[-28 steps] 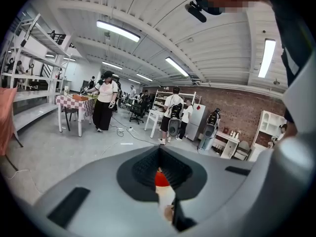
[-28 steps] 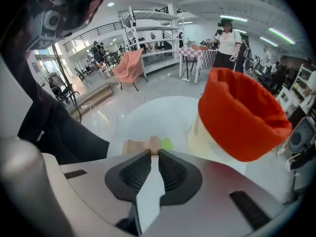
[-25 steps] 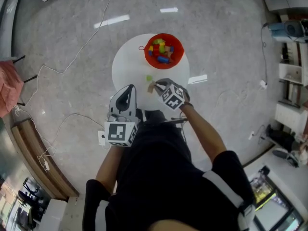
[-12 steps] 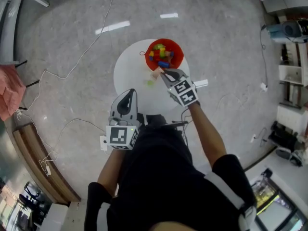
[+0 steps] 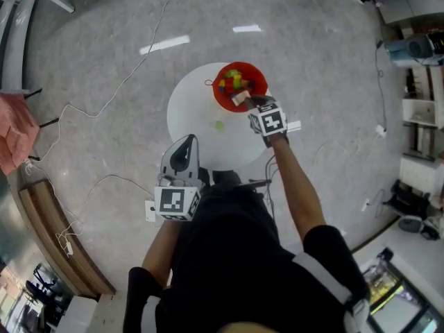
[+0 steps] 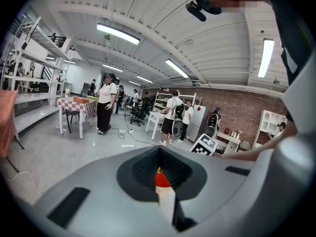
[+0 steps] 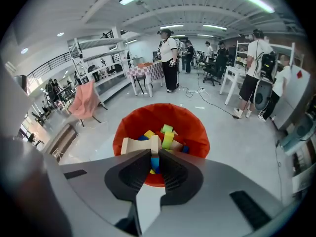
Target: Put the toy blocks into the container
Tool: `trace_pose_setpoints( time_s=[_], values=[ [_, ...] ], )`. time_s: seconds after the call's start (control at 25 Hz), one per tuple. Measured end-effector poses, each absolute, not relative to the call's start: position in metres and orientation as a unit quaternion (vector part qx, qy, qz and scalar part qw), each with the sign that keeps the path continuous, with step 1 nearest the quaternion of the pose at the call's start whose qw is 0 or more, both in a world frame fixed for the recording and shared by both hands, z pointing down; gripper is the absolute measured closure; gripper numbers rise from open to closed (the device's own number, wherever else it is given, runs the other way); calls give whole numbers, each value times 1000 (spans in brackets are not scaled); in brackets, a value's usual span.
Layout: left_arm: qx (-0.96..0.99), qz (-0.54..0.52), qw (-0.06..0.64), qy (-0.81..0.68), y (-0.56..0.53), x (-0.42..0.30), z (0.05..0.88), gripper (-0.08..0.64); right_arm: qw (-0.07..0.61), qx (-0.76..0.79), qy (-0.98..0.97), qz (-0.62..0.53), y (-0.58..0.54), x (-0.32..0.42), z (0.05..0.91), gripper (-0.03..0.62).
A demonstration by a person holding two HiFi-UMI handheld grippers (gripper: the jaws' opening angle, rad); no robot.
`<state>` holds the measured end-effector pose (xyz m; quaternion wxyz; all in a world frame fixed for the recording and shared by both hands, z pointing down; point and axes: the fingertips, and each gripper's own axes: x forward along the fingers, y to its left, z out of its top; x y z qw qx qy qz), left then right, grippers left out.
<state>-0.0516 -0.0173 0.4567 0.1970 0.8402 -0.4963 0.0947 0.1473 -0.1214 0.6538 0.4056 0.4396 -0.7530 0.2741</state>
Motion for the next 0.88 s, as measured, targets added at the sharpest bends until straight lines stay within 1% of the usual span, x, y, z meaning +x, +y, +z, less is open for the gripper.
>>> trace_pose_setpoints(
  time_s=[0.2,0.52,0.64,0.76,0.88],
  values=[
    [838,91,200,-500,-16,-54,456,568,403,457,-743,278,-120,154,661,541],
    [837,89,203,-501,-18,-57,455,568,360,475,-758,264,-110,149,629,541],
    [837,90,204,-499,-18,-55,456,568,333,464,-786,238,-98,133,609,545],
    [839,90,200,-497,-19,-55,458,568,296,440,-821,210,-82,103,588,594],
    [838,90,204,-498,-19,-55,457,568,294,395,-846,205,-56,72,592,594]
  ],
)
